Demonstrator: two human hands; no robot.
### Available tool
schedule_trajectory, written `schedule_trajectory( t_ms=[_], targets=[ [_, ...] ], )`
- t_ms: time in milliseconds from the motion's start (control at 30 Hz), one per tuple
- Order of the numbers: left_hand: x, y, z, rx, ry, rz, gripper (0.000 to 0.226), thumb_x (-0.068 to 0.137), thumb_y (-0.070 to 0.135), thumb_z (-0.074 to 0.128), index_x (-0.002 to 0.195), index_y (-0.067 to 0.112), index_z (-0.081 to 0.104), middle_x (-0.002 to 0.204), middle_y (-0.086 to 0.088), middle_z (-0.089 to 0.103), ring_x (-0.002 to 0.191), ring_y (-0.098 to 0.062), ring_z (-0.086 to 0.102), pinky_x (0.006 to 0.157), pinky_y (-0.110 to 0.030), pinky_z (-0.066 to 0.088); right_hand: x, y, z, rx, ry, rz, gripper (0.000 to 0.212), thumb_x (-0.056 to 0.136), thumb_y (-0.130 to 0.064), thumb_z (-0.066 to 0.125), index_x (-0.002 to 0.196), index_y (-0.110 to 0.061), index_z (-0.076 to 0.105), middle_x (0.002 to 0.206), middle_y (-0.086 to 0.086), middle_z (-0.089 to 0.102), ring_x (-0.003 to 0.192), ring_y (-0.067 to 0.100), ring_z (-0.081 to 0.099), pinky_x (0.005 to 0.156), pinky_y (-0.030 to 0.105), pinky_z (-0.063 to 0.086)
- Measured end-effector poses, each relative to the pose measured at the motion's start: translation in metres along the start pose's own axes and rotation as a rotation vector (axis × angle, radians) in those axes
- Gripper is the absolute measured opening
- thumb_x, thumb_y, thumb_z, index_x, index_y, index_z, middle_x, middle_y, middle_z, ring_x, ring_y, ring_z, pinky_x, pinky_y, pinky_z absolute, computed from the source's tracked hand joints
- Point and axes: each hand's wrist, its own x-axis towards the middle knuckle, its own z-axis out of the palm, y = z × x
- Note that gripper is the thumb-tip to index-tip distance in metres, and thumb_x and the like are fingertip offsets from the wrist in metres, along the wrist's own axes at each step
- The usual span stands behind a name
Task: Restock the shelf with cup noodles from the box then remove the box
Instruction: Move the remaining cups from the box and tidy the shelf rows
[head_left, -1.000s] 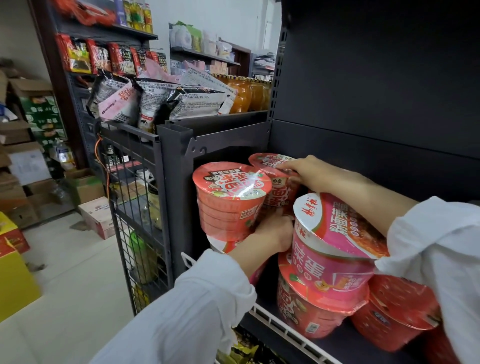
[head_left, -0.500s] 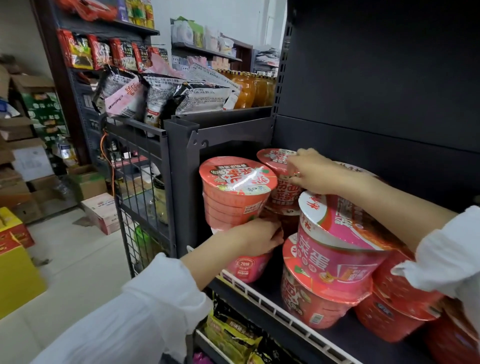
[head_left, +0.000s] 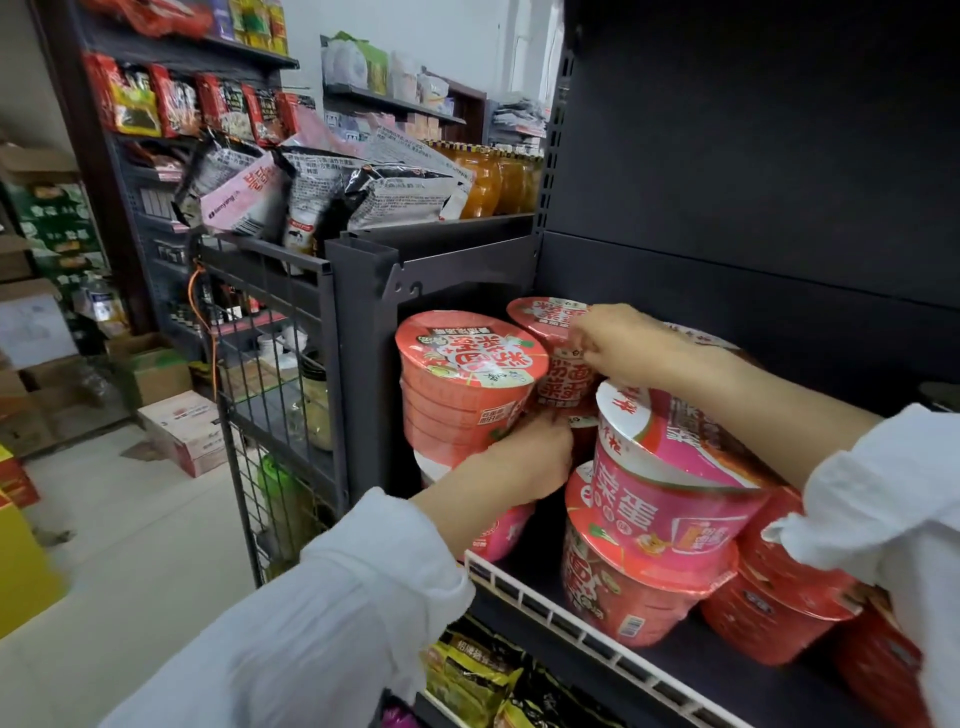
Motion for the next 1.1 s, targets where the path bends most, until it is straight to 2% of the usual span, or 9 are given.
schedule_trajectory(
  t_ms=[100,200,333,500,600,700,767,867,1100],
  targets=[
    [0.018,0.005,0.005,-0.029,-0.077,-0.076,0.032,0.094,0.003,0.040,0.124,-0.006,0.050,0.126,-0.023,0.052,0.113,-0.034,0.052,0.095,-0.036,0.040,0.002,0.010,0.001,0.011,0.105,0.037,0.039,0.092,-0.004,0.046,0.127,-0.019,0.054,0.122,0.006,0.053,0.109,0.026,0.054,0.085,0.039,0.049],
    [0.030,0.001,0.011,-0.062,-0.140,-0.120,0.025,0.094,0.002,0.040,0.109,-0.002,0.060,0.116,-0.019,0.061,0.101,-0.031,0.061,0.083,-0.036,0.049,0.005,0.018,0.000,-0.009,0.115,0.032,0.042,0.095,-0.011,0.049,0.134,-0.026,0.051,0.130,0.005,0.049,0.116,0.026,0.052,0.091,0.041,0.048],
    [0.036,0.005,0.018,-0.065,-0.092,-0.095,0.034,0.095,0.010,0.041,0.127,0.002,0.053,0.132,-0.015,0.049,0.117,-0.032,0.051,0.097,-0.039,0.046,0.005,0.019,0.001,-0.017,-0.070,-0.002,0.048,0.097,-0.012,0.045,0.137,-0.040,0.045,0.139,0.007,0.050,0.120,0.030,0.053,0.094,0.040,0.048],
    [0.039,0.006,0.026,-0.150,-0.121,-0.052,0.038,0.095,0.014,0.041,0.132,0.009,0.051,0.140,-0.013,0.045,0.127,-0.032,0.041,0.105,-0.040,0.038,0.017,0.001,0.006,-0.213,0.055,0.058,0.037,0.099,-0.026,0.043,0.135,-0.034,0.050,0.130,0.008,0.052,0.119,0.034,0.051,0.087,0.036,0.043],
    [0.028,0.000,0.019,-0.286,-0.076,-0.024,0.036,0.097,0.011,0.041,0.133,0.009,0.050,0.141,-0.013,0.047,0.128,-0.029,0.045,0.105,-0.031,0.037,0.029,-0.007,0.011,-0.098,0.070,0.094,0.035,0.097,-0.026,0.047,0.130,-0.020,0.054,0.121,0.011,0.051,0.114,0.033,0.052,0.078,0.035,0.039],
    [0.025,-0.009,0.025,-0.269,0.014,-0.074,0.043,0.096,0.010,0.042,0.139,0.007,0.041,0.144,-0.016,0.040,0.132,-0.031,0.039,0.109,-0.031,0.032,0.024,0.010,0.006,0.009,-0.027,0.014,0.038,0.095,-0.024,0.053,0.133,-0.029,0.053,0.126,0.009,0.052,0.117,0.031,0.052,0.092,0.037,0.045],
    [0.026,-0.013,0.029,-0.233,-0.015,-0.136,0.038,0.096,0.009,0.040,0.133,0.002,0.046,0.139,-0.020,0.043,0.126,-0.033,0.043,0.106,-0.033,0.036,0.019,0.022,0.005,0.063,-0.056,0.004,0.042,0.095,-0.015,0.052,0.133,-0.032,0.053,0.134,0.005,0.055,0.119,0.029,0.054,0.098,0.041,0.046],
    [0.026,-0.015,0.028,-0.235,-0.040,-0.143,0.032,0.097,0.009,0.038,0.120,-0.001,0.057,0.129,-0.021,0.053,0.117,-0.033,0.051,0.101,-0.034,0.040,0.018,0.029,0.007,0.056,-0.017,0.011,0.043,0.095,-0.010,0.049,0.130,-0.034,0.055,0.131,0.005,0.059,0.115,0.029,0.057,0.097,0.041,0.047],
    [0.026,-0.011,0.024,-0.223,-0.053,-0.158,0.031,0.098,0.012,0.039,0.118,0.001,0.059,0.124,-0.019,0.058,0.112,-0.032,0.055,0.096,-0.034,0.043,0.019,0.016,0.008,0.055,-0.030,0.081,0.039,0.099,-0.018,0.043,0.134,-0.031,0.051,0.127,0.010,0.059,0.112,0.032,0.058,0.091,0.036,0.046]
  ],
)
